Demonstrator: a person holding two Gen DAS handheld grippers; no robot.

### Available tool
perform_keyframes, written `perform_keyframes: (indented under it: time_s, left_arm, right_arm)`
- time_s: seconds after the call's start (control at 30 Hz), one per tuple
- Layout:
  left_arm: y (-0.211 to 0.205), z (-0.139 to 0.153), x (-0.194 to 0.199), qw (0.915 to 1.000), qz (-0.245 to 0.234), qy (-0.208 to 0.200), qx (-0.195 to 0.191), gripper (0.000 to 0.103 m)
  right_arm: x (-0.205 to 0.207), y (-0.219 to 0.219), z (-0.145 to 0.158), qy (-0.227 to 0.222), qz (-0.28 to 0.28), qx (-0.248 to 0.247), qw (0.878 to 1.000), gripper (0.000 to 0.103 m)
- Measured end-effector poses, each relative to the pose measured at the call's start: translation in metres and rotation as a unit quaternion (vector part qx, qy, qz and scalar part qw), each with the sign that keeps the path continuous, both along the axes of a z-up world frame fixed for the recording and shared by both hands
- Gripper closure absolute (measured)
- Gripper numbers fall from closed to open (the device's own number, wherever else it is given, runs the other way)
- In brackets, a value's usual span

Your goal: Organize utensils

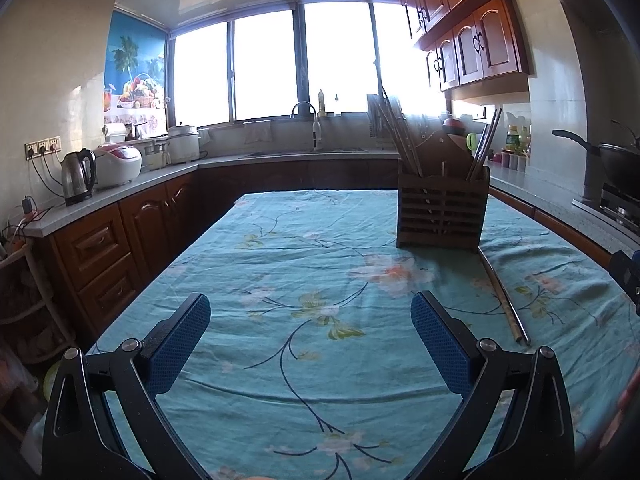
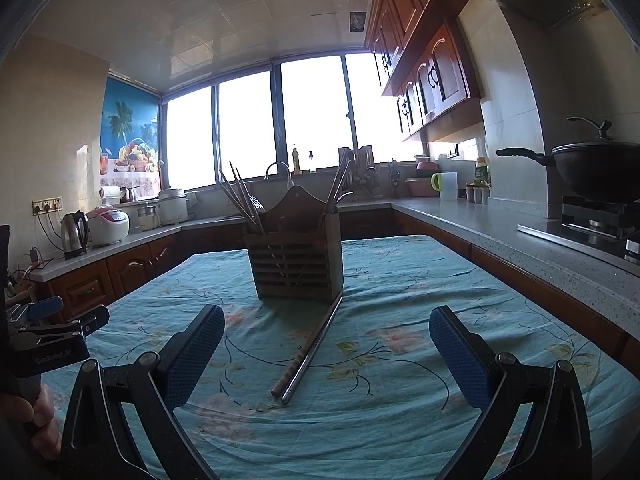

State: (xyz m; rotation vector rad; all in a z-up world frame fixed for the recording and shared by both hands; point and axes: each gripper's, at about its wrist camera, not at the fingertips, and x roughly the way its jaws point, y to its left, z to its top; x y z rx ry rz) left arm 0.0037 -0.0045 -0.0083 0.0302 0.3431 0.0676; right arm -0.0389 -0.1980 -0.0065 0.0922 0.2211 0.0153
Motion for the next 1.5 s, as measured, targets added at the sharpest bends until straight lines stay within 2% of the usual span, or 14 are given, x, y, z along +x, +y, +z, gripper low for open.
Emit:
perform_keyframes:
  time_s: [1.5]
  left_arm:
    - [-0.001, 0.003, 0.01, 0.9996, -0.019, 0.02, -0.01, 0.0]
  right_arm:
    - [0.008, 0.003, 0.008, 0.012, 0.009, -0.001, 1.0, 0.0]
